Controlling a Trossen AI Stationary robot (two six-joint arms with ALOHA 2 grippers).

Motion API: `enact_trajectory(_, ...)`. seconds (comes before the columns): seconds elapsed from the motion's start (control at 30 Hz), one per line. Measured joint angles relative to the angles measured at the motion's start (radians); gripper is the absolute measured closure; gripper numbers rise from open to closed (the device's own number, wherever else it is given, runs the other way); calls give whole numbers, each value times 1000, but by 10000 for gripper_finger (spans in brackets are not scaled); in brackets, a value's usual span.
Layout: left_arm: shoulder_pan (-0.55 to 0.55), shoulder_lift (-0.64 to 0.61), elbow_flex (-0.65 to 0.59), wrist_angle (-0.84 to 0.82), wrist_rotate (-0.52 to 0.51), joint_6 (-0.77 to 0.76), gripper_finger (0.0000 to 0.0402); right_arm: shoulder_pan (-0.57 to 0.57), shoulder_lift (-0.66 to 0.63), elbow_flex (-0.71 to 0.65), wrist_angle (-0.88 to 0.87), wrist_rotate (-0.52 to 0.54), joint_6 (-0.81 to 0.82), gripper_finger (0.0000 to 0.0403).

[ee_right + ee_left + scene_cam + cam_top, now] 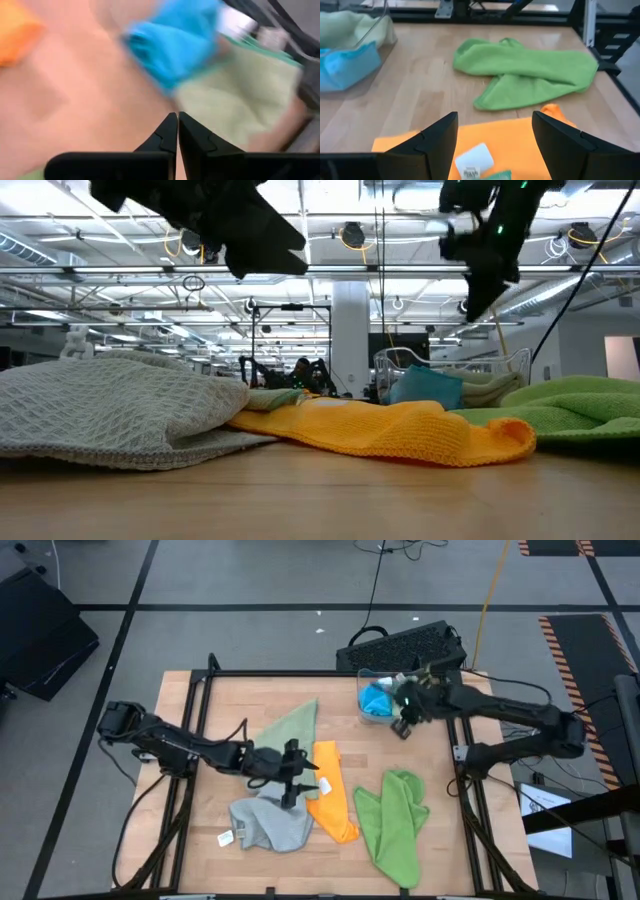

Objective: Fold microfiber towels
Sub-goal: Fold the light green microfiber towel

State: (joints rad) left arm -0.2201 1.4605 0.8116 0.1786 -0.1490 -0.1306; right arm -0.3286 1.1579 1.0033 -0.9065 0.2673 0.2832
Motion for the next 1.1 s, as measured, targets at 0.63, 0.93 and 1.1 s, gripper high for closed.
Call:
enact_trajectory(0.63,-320,224,-41,10,-367,-332,138,653,100,-369,994,193,55,395)
enact_trajectory(0.93,-353,376,-34,7,-368,-378,62,683,275,-375,1113,202,19,368)
enact_trajectory(1.1,-328,328,-34,-16,-359,-343,47,690,311,-375,1198,202,18,349)
